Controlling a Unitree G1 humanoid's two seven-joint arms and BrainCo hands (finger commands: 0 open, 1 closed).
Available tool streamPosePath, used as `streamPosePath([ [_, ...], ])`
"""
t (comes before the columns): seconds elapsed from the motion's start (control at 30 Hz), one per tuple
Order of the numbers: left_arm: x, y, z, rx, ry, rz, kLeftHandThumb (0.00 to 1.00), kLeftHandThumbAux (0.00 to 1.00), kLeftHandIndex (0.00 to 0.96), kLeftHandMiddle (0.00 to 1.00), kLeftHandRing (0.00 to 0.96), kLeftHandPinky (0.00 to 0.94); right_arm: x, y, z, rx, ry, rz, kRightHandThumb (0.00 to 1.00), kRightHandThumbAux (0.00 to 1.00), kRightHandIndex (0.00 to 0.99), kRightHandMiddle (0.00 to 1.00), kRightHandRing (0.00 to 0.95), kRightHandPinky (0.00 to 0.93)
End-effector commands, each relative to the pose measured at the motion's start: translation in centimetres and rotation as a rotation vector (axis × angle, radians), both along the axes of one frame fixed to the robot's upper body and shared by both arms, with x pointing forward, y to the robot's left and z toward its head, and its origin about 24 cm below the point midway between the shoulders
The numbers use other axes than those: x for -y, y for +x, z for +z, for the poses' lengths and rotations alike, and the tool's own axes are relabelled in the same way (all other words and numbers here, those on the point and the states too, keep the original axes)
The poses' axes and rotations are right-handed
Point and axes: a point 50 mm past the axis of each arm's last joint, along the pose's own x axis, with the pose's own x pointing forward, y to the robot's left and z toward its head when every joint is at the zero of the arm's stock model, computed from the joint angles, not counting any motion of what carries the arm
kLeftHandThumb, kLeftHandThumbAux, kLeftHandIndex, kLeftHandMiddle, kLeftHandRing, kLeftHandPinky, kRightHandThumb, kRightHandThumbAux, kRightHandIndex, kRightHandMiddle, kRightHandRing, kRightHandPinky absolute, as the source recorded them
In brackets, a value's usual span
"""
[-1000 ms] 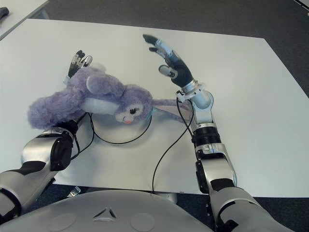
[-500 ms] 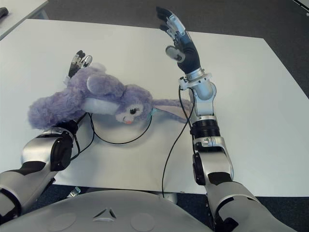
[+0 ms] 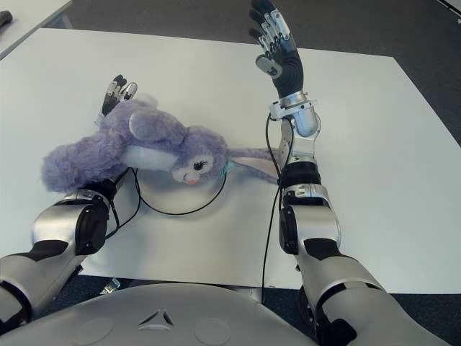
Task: Put the doll into the plate.
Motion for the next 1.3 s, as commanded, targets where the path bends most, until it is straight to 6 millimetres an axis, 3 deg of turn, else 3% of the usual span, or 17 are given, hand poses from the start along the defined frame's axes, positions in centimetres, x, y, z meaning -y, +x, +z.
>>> streamPosePath([
  [0.03, 1.1, -7.9, -10.6, -0.485, -0.076, 0.016, 0.0, 0.451, 0.0, 0.061, 0.009, 0.0, 0.3, 0.8, -0.9, -0.059, 0.021, -0.045, 0.0, 0.555, 0.0, 0.0, 0.0, 0.0],
  [0.73, 0.9, -7.8, -10.5, -0.488, -0.079, 0.013, 0.0, 0.442, 0.0, 0.054, 0.0, 0.0, 2.3, 2.5, -5.2, -0.415, 0.106, -0.181, 0.0, 0.694, 0.0, 0.0, 0.0, 0.0],
  [0.97, 0.9, -7.9, -10.5, -0.481, -0.08, 0.016, 0.0, 0.444, 0.0, 0.05, 0.0, 0.0, 1.9, 2.3, -6.6, -0.476, 0.09, -0.216, 0.0, 0.682, 0.0, 0.0, 0.0, 0.0],
  [1.3, 0.6, -8.0, -10.6, -0.482, -0.08, 0.018, 0.0, 0.446, 0.0, 0.054, 0.0, 0.0, 2.7, 1.9, -8.0, -0.553, 0.145, -0.244, 0.0, 0.644, 0.046, 0.029, 0.0, 0.0],
])
